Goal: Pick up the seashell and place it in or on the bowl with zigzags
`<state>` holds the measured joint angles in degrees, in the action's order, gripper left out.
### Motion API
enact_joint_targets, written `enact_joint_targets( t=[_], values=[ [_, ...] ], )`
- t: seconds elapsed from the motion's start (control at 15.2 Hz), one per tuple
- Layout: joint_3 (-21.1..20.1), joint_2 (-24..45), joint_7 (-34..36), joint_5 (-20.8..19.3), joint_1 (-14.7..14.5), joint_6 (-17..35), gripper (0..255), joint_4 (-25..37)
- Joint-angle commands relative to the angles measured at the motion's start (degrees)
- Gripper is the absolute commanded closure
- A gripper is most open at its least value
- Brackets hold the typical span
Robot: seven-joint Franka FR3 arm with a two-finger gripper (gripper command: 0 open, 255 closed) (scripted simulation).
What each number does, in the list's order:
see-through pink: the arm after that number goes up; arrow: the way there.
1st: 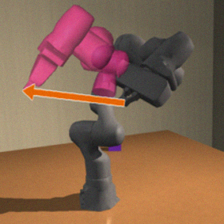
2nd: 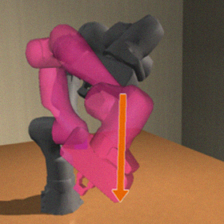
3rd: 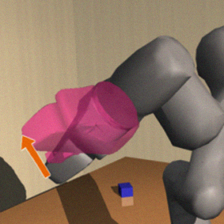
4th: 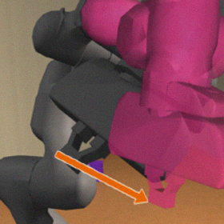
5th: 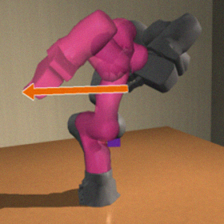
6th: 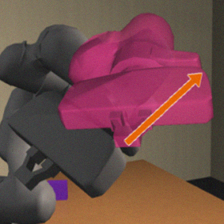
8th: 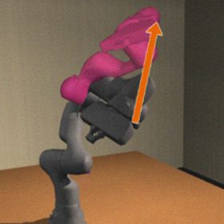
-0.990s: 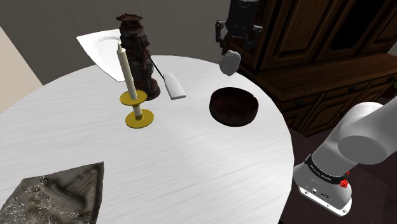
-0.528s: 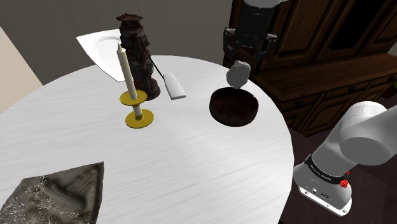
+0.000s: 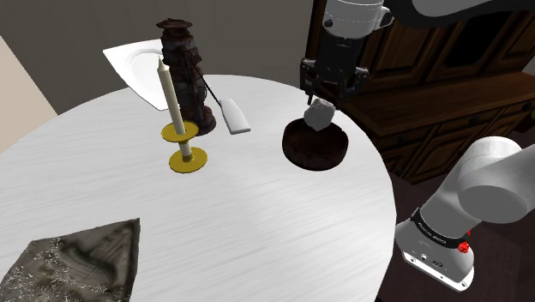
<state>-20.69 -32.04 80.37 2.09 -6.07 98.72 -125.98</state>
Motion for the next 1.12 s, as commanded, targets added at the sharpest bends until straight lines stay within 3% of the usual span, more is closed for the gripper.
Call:
enact_joint_targets(
  t=[0.0,0.4,0.92,0.99,1.06],
  values=[
    [-0.20,-0.01,0.19,0.11,-0.08,1.52,255,-1.50],
    [-0.69,-0.23,0.61,0.44,-0.36,5.91,255,-6.13],
    [-0.69,-0.23,0.61,0.44,-0.35,5.91,255,-6.13],
    [-0.69,-0.23,0.61,0.44,-0.35,5.91,0,-6.14],
    [-0.69,-0.23,0.61,0.44,-0.35,5.92,0,-6.14]
  ],
)
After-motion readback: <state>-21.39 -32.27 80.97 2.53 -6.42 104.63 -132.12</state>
